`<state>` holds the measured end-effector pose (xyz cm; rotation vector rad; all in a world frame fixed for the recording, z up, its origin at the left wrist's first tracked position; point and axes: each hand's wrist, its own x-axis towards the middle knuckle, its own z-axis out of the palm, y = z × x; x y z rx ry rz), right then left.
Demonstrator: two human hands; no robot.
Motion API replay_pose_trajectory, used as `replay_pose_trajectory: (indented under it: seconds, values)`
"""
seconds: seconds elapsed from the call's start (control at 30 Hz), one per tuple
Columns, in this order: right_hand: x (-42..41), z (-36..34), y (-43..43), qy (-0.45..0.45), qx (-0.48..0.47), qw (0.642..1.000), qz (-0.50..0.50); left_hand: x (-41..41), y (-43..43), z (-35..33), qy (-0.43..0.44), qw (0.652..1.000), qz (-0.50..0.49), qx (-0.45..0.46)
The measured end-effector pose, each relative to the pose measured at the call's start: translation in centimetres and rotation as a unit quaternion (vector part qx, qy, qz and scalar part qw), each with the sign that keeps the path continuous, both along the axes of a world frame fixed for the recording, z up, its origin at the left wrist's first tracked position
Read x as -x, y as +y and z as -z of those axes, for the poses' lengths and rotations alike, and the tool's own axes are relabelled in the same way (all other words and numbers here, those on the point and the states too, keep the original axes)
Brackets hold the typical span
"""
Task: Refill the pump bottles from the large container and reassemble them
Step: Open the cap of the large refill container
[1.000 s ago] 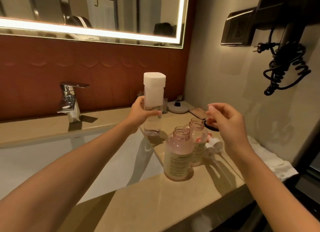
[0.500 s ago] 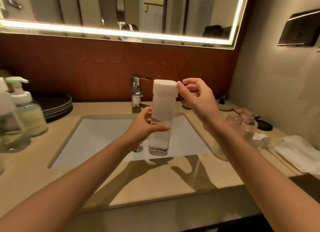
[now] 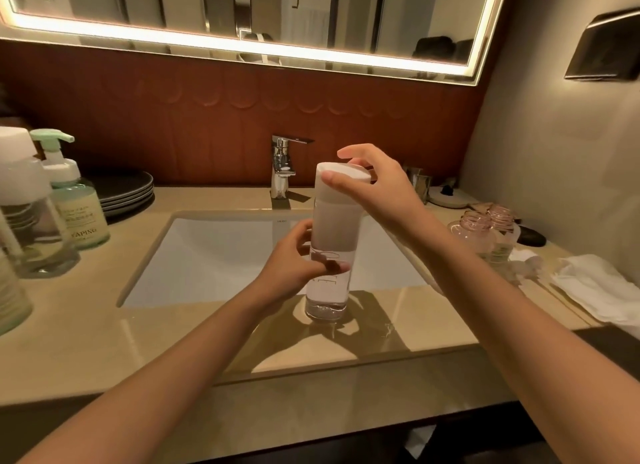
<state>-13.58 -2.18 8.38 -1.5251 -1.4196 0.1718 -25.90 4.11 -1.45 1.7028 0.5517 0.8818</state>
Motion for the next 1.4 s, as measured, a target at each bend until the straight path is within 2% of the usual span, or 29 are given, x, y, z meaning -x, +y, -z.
replay_pose_trajectory:
  seconds: [0.4,0.67,0.9,1.07,1.2,1.33,1.4]
  values:
    - [0.4,0.7,-0.4,0.011,-0.009,1.0,-0.014,0.2,-0.1,0.9,0.002,1.0,0.004,0.005]
    - [0.2,1.1,-1.3,0.02,-0.013,0.999,-0.032,0.6,-0.1,1.1,0.035,0.999,0.015,0.006]
    - [0.5,0.6,-0.8,-0.042,-0.043,0.998,0.014,0.8,0.0,1.4,0.056,0.998,0.003,0.004]
    - [-0.2,0.5,-0.6,0.032,-0.011,0.996,-0.08,0.8,0.1,1.5,0.065,0.998,-0.003,0.0]
    - [0.3,-0.2,-0.2,-0.015,-0.025,0.998,-0.047,0.8,0.1,1.5,0.069,0.998,-0.006,-0.003]
    - [0.4,-0.7,-0.1,-0.121,-0.011,0.993,0.014,0.9,-0.2,1.3,0.065,0.998,-0.001,0.002]
    - [0.3,-0.3,0.0,-0.098,0.004,0.995,-0.007,0.8,-0.3,1.4,0.061,0.998,-0.001,0.002]
